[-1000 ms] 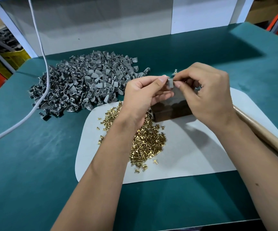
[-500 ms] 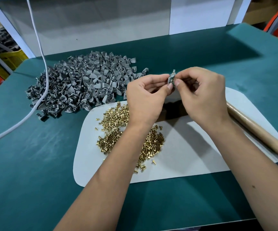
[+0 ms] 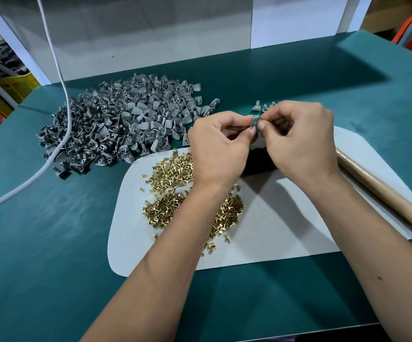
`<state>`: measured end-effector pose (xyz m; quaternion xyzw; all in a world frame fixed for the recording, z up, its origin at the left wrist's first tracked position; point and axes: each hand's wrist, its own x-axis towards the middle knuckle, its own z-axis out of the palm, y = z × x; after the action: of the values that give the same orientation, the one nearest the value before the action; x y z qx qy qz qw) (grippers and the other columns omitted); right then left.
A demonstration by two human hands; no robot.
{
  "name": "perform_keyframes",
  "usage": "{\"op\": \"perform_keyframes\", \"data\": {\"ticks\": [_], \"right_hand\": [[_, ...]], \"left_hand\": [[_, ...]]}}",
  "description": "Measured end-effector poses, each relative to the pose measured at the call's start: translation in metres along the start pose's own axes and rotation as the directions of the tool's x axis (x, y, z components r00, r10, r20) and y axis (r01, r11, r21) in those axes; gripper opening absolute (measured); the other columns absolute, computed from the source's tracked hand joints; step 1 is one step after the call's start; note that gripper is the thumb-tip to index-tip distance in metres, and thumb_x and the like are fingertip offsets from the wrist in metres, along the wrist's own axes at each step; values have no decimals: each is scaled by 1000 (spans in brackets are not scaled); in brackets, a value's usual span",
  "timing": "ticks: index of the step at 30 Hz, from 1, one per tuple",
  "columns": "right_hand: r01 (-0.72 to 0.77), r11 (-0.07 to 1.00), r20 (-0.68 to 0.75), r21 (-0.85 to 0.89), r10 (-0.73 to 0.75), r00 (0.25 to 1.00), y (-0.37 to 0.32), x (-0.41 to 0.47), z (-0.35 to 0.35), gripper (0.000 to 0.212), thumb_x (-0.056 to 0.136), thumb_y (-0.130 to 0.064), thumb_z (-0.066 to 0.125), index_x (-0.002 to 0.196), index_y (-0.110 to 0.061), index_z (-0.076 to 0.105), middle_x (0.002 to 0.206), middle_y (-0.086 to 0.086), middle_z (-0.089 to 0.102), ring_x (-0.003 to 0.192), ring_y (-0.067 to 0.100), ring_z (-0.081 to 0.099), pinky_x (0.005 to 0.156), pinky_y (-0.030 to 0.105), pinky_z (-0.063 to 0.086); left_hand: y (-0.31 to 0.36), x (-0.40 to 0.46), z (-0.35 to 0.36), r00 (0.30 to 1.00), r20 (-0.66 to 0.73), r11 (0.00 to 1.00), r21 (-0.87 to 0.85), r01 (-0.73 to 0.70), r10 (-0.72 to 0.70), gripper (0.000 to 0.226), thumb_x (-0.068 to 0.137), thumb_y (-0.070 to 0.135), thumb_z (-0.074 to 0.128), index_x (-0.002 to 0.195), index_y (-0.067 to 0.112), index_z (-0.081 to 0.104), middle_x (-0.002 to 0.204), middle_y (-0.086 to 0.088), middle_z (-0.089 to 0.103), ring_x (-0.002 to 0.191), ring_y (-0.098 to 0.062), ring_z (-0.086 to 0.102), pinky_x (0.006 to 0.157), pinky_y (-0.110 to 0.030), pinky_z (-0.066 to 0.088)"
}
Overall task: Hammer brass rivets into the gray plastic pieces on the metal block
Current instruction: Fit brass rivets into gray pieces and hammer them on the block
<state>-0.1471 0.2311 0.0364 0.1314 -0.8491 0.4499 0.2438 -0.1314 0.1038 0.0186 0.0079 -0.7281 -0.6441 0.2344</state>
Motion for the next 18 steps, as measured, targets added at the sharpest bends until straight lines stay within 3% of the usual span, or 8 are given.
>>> {"op": "perform_keyframes", "data": {"ticks": [5,12,18], "right_hand": [[-28,999,-4,-20,28,1000,0,0,0,8,83,-11,72,82,-15,78,69,-8,67,62,-2,61,66,8,43],[8,1000,40,8,-8,999,-1,0,0,11,90,-10,67,86,-11,78,74,-6,70,73,12,65,74,26,50],[19,997,28,69,-21,999,0,0,0,18,93,-10,61,91,-11,79,78,-6,72,79,10,68,78,31,53]], "left_hand": [[-1,-1,1,999,21,994,101,-49,47,27,79,-7,77,80,20,75,82,0,78,78,-15,77,81,-41,64],[4,-1,-1,990,29,945,295,-143,140,22,77,-5,79,91,12,76,82,7,75,72,0,72,76,-25,62],[9,1,-3,992,-5,956,269,-120,126,19,77,1,85,92,10,77,83,5,76,74,-5,72,76,-25,61]]}}
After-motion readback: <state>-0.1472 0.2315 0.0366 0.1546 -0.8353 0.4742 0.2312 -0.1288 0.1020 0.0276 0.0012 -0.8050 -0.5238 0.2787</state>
